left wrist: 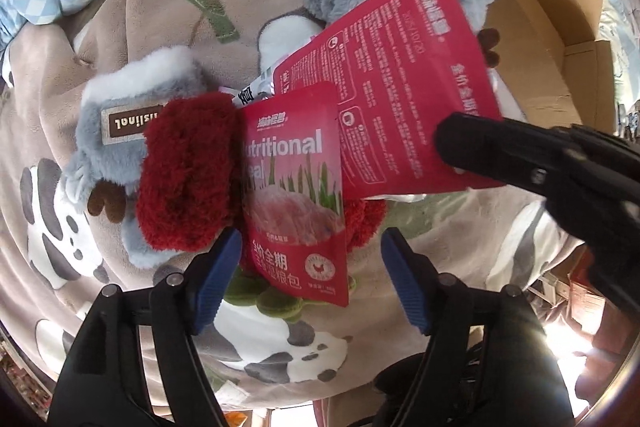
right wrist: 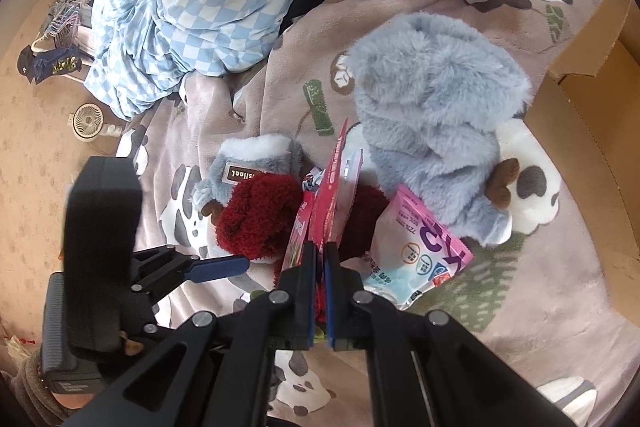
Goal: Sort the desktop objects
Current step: 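Raise both held red pouches clear of the plush toys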
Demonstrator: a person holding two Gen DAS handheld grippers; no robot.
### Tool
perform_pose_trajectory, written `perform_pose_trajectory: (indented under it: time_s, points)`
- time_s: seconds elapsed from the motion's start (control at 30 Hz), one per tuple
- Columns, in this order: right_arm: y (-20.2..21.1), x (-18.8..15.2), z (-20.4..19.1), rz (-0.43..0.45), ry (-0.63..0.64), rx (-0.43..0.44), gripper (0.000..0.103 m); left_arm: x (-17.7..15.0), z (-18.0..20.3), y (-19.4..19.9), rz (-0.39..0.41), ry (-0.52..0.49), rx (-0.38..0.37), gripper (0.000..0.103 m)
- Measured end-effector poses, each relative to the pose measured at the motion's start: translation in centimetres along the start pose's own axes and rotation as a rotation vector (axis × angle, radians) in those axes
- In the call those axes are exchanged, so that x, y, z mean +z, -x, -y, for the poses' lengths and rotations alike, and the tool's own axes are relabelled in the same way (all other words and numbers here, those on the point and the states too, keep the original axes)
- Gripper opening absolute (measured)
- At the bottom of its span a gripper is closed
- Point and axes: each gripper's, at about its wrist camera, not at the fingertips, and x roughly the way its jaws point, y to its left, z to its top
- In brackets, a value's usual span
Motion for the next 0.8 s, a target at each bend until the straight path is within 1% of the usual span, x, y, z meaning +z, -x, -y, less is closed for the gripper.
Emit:
perform_pose_trajectory:
  time_s: [0.1, 0.23, 0.27, 0.37, 0.43, 0.5, 0.57, 0.6, 0.63, 0.67, 0.73, 0.8]
  points:
    - [0.0, 0.1, 0.1, -0.002, -0.003, -0.006, 0.003, 0.2, 0.0, -1.1, 0.004, 0.013, 0.014, 0.071]
    - [-0.2, 0.2, 0.5, -0.007, -0.006, -0.016, 0.003, 0.2, -0.6, -2.2, 0.01, 0.052, 0.063, 0.071]
    - [-0.2, 0.2, 0.5, -0.007, -0.006, -0.017, 0.003, 0.2, -0.9, -2.4, 0.01, 0.067, 0.065, 0.071]
    - [-0.2, 0.4, 0.6, -0.01, -0.002, -0.021, 0.003, 0.1, -2.1, -2.6, 0.015, 0.138, 0.022, 0.071]
    - [-0.3, 0.5, 0.6, -0.014, 0.004, -0.018, 0.003, -0.1, -2.7, -2.5, 0.027, 0.167, 0.001, 0.07]
    - [-0.3, 0.5, 0.5, -0.02, 0.014, -0.019, 0.003, -0.2, -3.0, -2.2, 0.042, 0.173, -0.013, 0.064]
    - [-0.5, 0.6, 0.4, -0.028, 0.02, -0.018, 0.003, -0.5, -3.1, -2.1, 0.05, 0.179, -0.043, 0.049]
    - [-0.6, 0.7, 0.4, -0.031, 0.023, -0.016, 0.004, -0.5, -3.2, -2.0, 0.049, 0.187, -0.05, 0.046]
    - [-0.7, 0.7, 0.4, -0.034, 0.025, -0.013, 0.006, -0.6, -3.3, -1.9, 0.051, 0.194, -0.055, 0.041]
    - [-1.0, 0.8, 0.3, -0.046, 0.031, -0.012, 0.007, -0.6, -3.4, -1.7, 0.055, 0.203, -0.058, 0.036]
    - [-1.8, 0.9, 0.1, -0.078, 0.044, -0.024, 0.009, -0.7, -3.8, -1.5, 0.064, 0.223, -0.06, 0.034]
    - [-2.3, 1.0, 0.0, -0.085, 0.039, -0.023, 0.01, -0.7, -4.3, -1.3, 0.073, 0.246, -0.062, 0.033]
